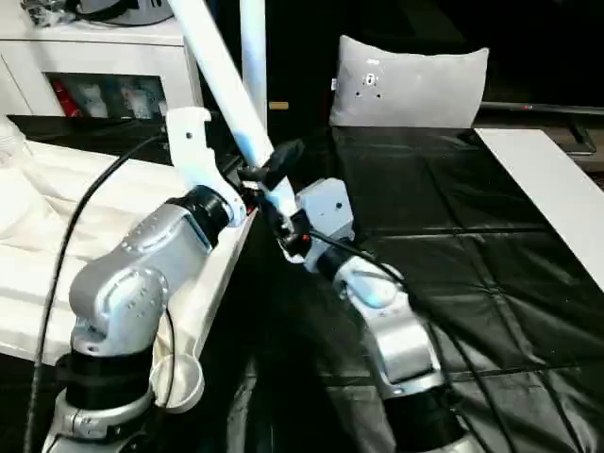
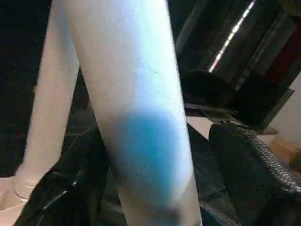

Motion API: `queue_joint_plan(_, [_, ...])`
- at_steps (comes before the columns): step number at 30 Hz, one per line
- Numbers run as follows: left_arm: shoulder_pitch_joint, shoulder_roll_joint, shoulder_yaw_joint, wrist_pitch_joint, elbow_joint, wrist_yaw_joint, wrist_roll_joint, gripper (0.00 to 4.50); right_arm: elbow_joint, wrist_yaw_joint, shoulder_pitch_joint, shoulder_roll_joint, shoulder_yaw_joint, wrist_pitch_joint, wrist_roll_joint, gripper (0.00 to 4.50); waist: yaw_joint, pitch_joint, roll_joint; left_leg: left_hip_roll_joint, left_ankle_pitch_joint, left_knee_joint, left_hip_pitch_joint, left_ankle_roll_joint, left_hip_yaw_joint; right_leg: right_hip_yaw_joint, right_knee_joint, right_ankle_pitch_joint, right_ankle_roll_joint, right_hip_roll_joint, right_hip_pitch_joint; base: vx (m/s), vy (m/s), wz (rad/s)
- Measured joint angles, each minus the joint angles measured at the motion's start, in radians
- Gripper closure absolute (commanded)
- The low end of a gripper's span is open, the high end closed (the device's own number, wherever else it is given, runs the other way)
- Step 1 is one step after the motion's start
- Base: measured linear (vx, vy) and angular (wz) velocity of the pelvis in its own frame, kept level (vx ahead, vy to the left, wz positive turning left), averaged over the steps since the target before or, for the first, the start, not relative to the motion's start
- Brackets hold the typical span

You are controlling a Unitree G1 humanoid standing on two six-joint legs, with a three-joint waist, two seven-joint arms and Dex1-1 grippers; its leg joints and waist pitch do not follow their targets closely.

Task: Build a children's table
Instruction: Pick table leg

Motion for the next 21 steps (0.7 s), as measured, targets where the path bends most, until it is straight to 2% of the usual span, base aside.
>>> queue_joint_plan(2, [0.003, 0.000, -0.001, -0.012, 0.000, 0.002, 0.012, 1.23, 0.016, -0.004, 0.000, 0.005, 0.000, -0.025, -0.005, 2.62, 0.000, 0.000, 0.000, 0.000, 0.000, 0.000, 0.000, 0.000, 0.000, 0.000, 0.000, 0.000, 0.000, 0.000, 0.000, 0.000, 0.000, 0.00])
queue_joint_plan(4, [0.005, 0.000, -0.002, -0.019, 0.000, 0.002, 0.017, 1.55, 0.022, -0.006, 0.000, 0.004, 0.000, -0.033, -0.008, 2.62, 0.000, 0.000, 0.000, 0.000, 0.000, 0.000, 0.000, 0.000, 0.000, 0.000, 0.000, 0.000, 0.000, 0.000, 0.000, 0.000, 0.000, 0.00])
queue_joint_plan(9, [0.007, 0.000, -0.004, -0.038, 0.000, 0.001, 0.030, 1.84, 0.030, -0.006, 0.000, 0.005, 0.000, -0.055, -0.009, 2.62, 0.000, 0.000, 0.000, 0.000, 0.000, 0.000, 0.000, 0.001, 0.000, 0.000, 0.000, 0.001, 0.000, 0.000, 0.000, 0.000, 0.000, 0.00])
queue_joint_plan(15, [0.012, -0.011, -0.002, -0.043, 0.000, 0.001, 0.030, 2.39, 0.053, -0.008, 0.000, 0.010, 0.000, -0.085, -0.013, 2.62, 0.000, 0.000, 0.000, 0.000, 0.001, 0.000, 0.000, 0.001, 0.000, 0.000, 0.000, 0.002, 0.000, 0.000, 0.000, 0.000, 0.000, 0.00])
queue_joint_plan(21, [0.017, -0.034, 0.013, -0.050, 0.000, 0.001, 0.012, 2.51, 0.053, -0.010, 0.000, 0.010, -0.001, -0.094, -0.018, 2.62, 0.000, 0.000, 0.000, 0.000, 0.001, 0.001, 0.000, 0.002, 0.001, 0.000, 0.000, 0.003, 0.000, 0.000, 0.000, 0.000, 0.000, 0.00])
